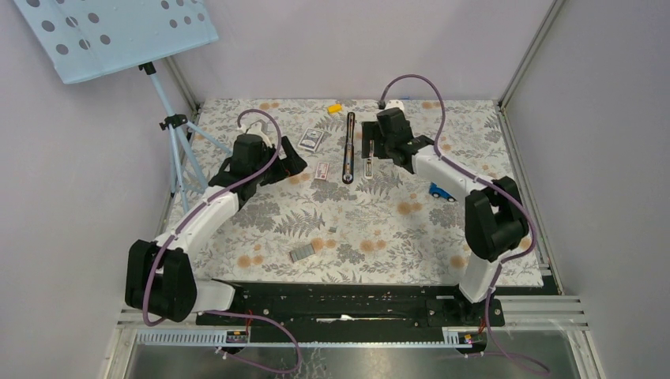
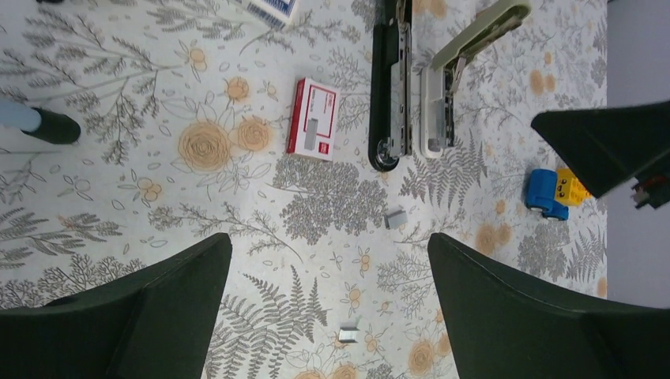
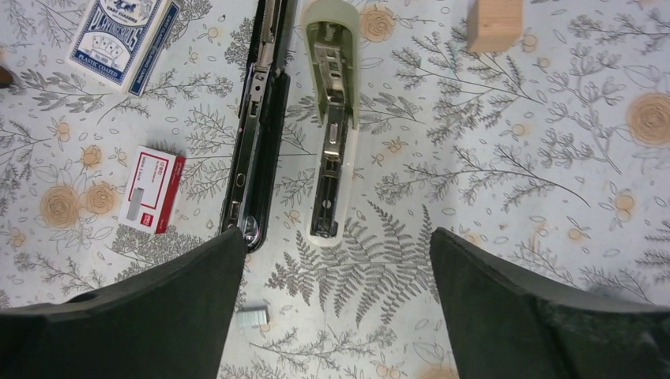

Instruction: Unload the staples from the stapler

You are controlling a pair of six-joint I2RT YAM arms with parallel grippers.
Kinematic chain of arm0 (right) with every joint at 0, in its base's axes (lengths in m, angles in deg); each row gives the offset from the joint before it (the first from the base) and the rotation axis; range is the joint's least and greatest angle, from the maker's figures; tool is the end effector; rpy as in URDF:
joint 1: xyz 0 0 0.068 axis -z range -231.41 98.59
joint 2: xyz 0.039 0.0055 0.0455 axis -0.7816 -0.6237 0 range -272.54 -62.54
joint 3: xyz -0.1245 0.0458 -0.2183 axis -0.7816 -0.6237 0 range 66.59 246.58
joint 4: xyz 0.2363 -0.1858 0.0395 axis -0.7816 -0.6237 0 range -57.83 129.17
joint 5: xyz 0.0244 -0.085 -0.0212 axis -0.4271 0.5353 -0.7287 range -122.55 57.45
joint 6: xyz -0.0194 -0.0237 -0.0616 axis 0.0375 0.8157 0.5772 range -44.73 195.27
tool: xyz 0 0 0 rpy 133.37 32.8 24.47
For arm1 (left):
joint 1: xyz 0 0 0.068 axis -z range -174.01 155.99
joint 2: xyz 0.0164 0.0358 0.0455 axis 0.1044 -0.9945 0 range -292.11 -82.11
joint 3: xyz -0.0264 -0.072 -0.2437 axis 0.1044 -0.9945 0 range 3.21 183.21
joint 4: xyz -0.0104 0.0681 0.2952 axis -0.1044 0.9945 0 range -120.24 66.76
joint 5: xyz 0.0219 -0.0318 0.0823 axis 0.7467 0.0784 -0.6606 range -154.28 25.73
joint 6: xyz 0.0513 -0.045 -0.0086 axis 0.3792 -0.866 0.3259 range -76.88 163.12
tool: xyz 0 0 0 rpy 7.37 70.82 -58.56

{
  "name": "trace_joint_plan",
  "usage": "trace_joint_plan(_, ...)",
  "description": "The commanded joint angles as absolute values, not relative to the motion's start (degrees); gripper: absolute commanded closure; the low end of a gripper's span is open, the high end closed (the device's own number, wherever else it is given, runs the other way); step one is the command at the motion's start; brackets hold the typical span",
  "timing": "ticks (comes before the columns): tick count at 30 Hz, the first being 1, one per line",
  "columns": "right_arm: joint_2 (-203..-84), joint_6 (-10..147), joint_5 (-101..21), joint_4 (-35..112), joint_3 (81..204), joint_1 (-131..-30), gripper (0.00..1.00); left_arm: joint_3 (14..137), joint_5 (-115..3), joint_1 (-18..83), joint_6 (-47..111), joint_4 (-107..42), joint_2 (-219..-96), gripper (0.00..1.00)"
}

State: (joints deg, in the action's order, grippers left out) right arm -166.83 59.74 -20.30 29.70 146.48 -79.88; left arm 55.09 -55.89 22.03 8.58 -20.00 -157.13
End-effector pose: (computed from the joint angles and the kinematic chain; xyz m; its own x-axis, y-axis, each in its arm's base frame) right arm 0.4236 0.2163 0.2156 -0.5553 -0.0035 -0.8317 -0.1684 0.9797 0.1083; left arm 0.3376 -0.1055 0.2218 -0.6570 -0.3948 -0.6423 0.0217 0.8416 -0.5396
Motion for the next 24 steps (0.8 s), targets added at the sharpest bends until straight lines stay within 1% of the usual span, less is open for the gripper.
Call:
trace_joint_plan(1, -160.2, 60.1, -21.4, 26.8, 144.2, -78.7, 0.03, 59.5, -58.7, 21.6, 10.1, -19.8, -155.1, 0.01)
trace_joint_plan(2, -159.6, 59.3, -21.4, 25.4, 144.0, -78.3, 0.01, 59.7, -58.9, 21.5, 10.1, -19.8, -154.8, 0.01)
trace_joint_plan(3, -159.2, 58.3, -21.5, 23.7, 144.4, -77.8, 0.00, 59.9, -59.1, 21.4, 10.0, -19.6, -154.5, 0.01)
trace_joint_plan(7, -159.6, 56.5, -22.5, 15.9, 147.1, -75.0, 0.00, 60.9, -61.5, 20.7, 10.3, -17.8, -153.7, 0.01)
trace_joint_plan(10, -160.7, 58.8, -20.4, 12.6, 147.5, -74.1, 0.00, 61.5, -61.6, 19.5, 10.5, -17.8, -153.0, 0.01)
trace_joint_plan(15, -160.4, 58.8, -17.8, 13.7, 142.4, -73.2, 0.00, 63.5, -61.8, 18.2, 11.1, -17.5, -152.3, 0.01)
trace_joint_plan(20, -155.4, 54.6, -17.0, 16.1, 137.3, -71.7, 0.00, 66.4, -63.2, 17.8, 12.0, -15.6, -153.6, 0.01)
trace_joint_plan(24, -151.8, 54.3, -15.1, 16.9, 134.8, -71.3, 0.00, 67.7, -62.9, 17.8, 12.3, -14.2, -155.7, 0.01)
